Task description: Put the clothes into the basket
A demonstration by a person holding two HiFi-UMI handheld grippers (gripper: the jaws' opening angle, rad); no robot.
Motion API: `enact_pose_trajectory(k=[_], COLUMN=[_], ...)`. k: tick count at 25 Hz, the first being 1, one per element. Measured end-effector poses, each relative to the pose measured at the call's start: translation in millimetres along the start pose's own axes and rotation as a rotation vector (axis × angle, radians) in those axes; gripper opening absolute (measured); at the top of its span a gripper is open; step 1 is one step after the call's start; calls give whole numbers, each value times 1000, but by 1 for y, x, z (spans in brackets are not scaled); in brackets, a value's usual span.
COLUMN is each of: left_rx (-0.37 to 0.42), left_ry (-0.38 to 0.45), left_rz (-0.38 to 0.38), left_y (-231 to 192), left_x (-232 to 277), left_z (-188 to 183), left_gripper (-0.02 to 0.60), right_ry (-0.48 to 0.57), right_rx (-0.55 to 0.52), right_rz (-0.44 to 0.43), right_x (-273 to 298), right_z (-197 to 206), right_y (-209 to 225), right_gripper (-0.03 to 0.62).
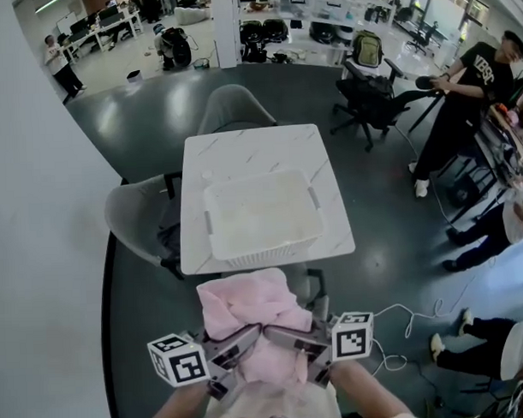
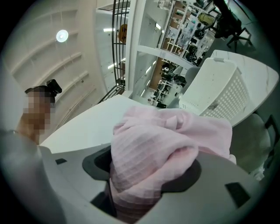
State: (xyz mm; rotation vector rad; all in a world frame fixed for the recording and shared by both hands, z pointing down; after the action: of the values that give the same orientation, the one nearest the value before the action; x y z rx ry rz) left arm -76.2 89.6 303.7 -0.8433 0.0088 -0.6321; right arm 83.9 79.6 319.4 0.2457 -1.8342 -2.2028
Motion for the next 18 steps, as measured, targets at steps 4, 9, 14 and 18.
enact_pose_trajectory(k=[4, 9, 14, 18], left_rx=[-3, 23, 32, 45], left_ry=[10, 33, 53, 82], left_rz=[-2, -5, -18, -29], left_y=[-9, -16, -28, -39], left_x=[11, 23, 30, 39], left_z=[-16, -48, -78, -93], left_gripper=[310, 310, 310, 310], right_ry=[-4, -10, -26, -39], right_rx=[-7, -31, -48, -73], right_rz=[0, -17, -27, -35], right_x=[6, 18, 35, 45], right_z=[-22, -56, -86, -108], right_y=[2, -4, -9, -6], right_gripper=[276, 276, 276, 277])
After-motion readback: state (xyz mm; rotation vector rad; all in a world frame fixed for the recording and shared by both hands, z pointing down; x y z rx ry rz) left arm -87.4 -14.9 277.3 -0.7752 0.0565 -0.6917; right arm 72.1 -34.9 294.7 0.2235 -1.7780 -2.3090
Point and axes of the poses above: the fingertips, and each gripper's own axes: x forward along the fingers, y to its right, z out of its underside, the point moved 7 cm from there along -x, backward along the fingers, and after that the axes turned 12 degrees about x, right-handed, at the moved point
